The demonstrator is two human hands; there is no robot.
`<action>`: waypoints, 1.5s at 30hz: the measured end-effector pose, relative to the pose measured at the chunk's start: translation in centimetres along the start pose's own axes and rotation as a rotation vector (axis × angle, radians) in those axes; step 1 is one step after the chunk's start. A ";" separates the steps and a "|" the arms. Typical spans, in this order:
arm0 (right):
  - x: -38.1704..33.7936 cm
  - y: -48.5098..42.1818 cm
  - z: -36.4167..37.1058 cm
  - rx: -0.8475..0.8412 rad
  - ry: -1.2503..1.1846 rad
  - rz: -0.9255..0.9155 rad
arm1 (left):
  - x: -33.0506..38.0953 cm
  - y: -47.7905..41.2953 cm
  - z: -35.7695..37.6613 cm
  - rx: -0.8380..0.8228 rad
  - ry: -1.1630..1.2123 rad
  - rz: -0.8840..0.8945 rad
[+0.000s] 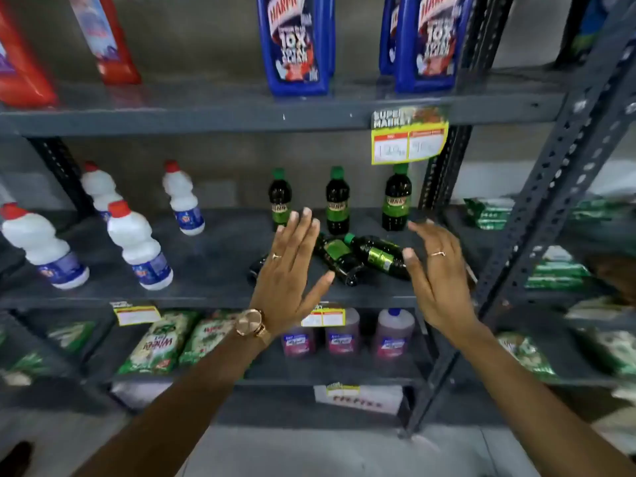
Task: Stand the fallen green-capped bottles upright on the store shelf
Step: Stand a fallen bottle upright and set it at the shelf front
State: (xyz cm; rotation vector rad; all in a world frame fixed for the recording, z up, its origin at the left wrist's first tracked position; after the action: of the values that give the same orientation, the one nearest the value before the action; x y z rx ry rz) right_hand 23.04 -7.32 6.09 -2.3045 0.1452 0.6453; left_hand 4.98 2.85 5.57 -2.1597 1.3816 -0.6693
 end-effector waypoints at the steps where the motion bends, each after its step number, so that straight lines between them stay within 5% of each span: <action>1: 1.7 0.2 0.9 -0.036 -0.002 0.062 | -0.8 0.4 1.7 -0.049 0.018 -0.047; 6: 9.0 -1.0 6.0 -0.398 0.091 0.332 | -4.6 1.8 10.4 -0.358 0.054 -0.269; 13: 15.6 -4.6 11.8 -0.885 0.351 0.493 | -8.8 1.5 17.0 -0.511 0.013 -0.463; 21: 19.6 -8.2 15.2 -1.011 0.316 0.545 | -10.4 1.9 19.9 -0.461 -0.074 -0.435; 26: 20.8 -7.9 14.7 -0.818 0.161 0.620 | -10.6 1.7 20.2 -0.452 -0.102 -0.407; 31: 20.8 -7.6 12.5 -0.197 -0.270 0.635 | -11.0 1.9 20.5 -0.460 -0.172 -0.420; 34: 20.9 -6.5 12.5 0.034 -0.359 0.687 | -11.5 2.0 20.8 -0.439 -0.162 -0.455; 45: 22.5 -4.2 13.5 0.034 -0.443 0.618 | -11.7 2.2 20.7 -0.334 -0.154 -0.469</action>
State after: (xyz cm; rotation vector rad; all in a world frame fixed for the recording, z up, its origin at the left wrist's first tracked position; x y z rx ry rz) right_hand 38.21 6.73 -10.56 -2.0131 0.6625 1.4280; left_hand 12.32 15.63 -13.25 -2.7776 0.9627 -0.4386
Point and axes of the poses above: each hand's wrist, its own y-axis away from the middle knuckle, its own z-axis out of the palm, x = y × z, the point moved 8 cm from there along -y, towards the middle knuckle, and after that the axes turned 5 degrees about -x, right-handed, at the moved point
